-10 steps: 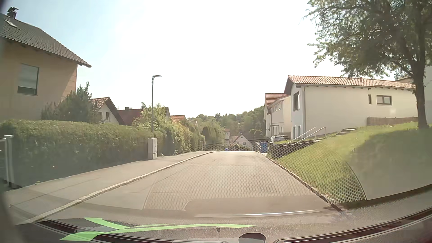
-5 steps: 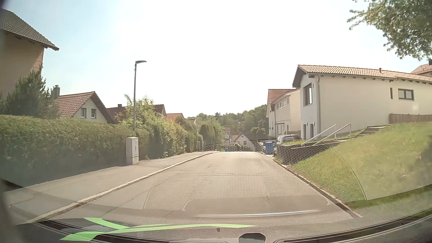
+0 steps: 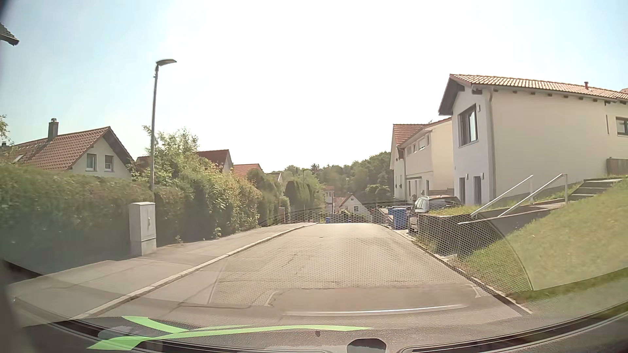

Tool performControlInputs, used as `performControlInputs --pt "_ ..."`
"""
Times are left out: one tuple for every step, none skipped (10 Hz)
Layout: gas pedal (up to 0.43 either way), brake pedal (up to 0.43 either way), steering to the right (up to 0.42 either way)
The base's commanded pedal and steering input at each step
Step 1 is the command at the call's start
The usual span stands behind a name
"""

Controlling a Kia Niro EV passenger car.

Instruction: Follow the waypoints while adhering to traffic rules and regulations

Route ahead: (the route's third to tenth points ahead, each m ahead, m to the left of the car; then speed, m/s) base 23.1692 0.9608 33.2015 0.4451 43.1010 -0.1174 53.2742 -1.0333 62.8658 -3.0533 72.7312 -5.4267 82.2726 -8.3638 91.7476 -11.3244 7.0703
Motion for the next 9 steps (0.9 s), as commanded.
performControlInputs --pt "0.039 0.000 0.004" --pt "0.039 0.000 0.004" --pt "0.039 0.000 0.004" --pt "0.039 0.000 0.004" --pt "0.039 0.000 0.006" --pt "0.039 0.000 0.007" --pt "0.039 0.000 0.008" --pt "0.039 0.000 0.008" --pt "0.039 0.000 0.009"
